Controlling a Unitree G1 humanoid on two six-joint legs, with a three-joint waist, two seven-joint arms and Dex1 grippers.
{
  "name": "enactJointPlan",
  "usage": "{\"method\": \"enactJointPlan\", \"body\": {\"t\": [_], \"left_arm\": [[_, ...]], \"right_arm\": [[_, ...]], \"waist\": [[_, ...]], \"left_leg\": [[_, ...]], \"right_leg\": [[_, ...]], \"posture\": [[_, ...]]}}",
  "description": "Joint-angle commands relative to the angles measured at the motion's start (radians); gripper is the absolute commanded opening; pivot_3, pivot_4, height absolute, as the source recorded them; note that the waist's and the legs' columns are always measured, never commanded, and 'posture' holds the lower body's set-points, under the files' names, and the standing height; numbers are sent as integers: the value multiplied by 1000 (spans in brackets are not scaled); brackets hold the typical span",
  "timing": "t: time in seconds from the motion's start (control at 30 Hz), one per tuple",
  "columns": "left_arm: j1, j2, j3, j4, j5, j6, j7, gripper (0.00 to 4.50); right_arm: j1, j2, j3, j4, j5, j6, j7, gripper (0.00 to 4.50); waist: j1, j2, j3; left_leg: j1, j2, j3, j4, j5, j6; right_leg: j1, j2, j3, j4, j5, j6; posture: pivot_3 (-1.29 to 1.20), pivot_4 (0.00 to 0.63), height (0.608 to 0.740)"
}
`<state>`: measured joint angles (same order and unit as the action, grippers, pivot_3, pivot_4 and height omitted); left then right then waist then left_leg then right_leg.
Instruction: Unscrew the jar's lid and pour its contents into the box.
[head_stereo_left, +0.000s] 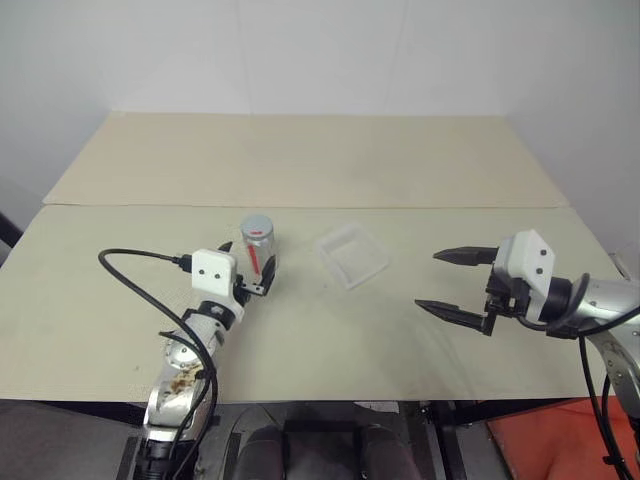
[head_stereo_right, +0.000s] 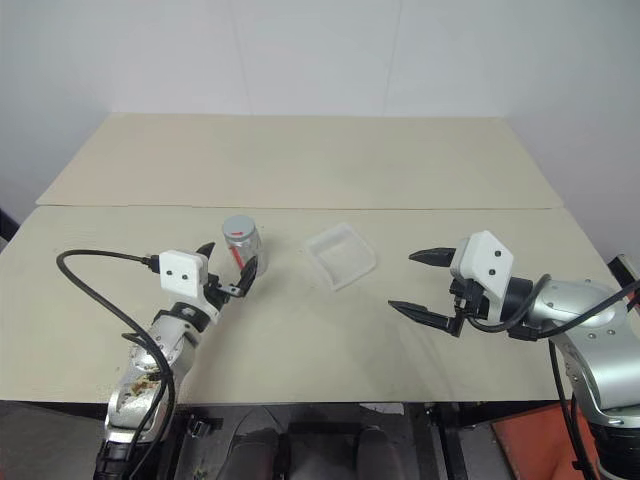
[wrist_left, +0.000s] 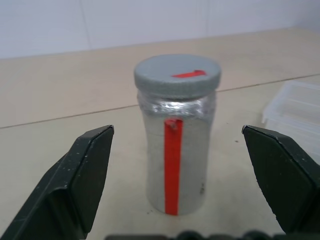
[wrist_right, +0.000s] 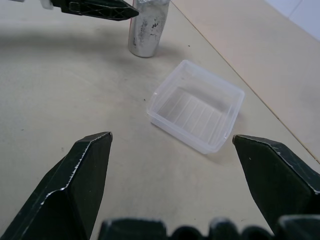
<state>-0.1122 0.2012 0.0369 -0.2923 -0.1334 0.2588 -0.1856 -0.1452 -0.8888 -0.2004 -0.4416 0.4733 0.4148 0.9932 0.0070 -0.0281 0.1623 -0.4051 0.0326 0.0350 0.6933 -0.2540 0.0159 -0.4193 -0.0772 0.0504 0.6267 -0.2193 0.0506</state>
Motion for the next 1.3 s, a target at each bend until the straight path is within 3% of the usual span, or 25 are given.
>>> {"method": "enactJointPlan", "body": {"t": [0.03, 0.7, 0.97, 1.2, 1.3], "left_arm": [[-51, 0, 7, 45, 11, -56, -6, 4471], [-226, -7, 8, 286, 10, -145, -54, 4471], [-260, 2, 9, 347, 16, -158, -75, 2016], [-322, 41, 30, 440, 1, -203, -123, 2030], [-327, 78, 51, 388, -87, -162, -233, 2030]], "right_arm": [[-8, -10, -14, -32, 0, -20, -2, 4500], [5, -8, -11, -55, -1, -13, -14, 4500], [14, -12, -21, -59, -2, -23, -11, 4500], [22, -10, -29, -63, 2, -28, -8, 4500], [11, 8, -39, -55, 16, -29, -21, 4500]], "waist": [[2, 0, 0], [4, 0, 0], [4, 0, 0], [4, 0, 0], [3, 0, 0]], "left_leg": [[0, 0, 0, 0, 0, 0], [-1, 0, 0, 0, 0, 0], [-1, 0, 0, 0, 0, 0], [0, 0, 0, 1, 0, 0], [-1, 0, 0, 1, 0, 0]], "right_leg": [[0, 0, 0, 0, 0, 0], [0, 0, 0, 0, 1, 1], [0, 0, 0, 0, 1, 1], [0, 0, 0, 0, 1, 1], [0, 0, 0, 0, 1, 1]], "posture": [[0, 150, 740], [0, 150, 740], [0, 150, 740], [0, 150, 740], [0, 150, 740]]}}
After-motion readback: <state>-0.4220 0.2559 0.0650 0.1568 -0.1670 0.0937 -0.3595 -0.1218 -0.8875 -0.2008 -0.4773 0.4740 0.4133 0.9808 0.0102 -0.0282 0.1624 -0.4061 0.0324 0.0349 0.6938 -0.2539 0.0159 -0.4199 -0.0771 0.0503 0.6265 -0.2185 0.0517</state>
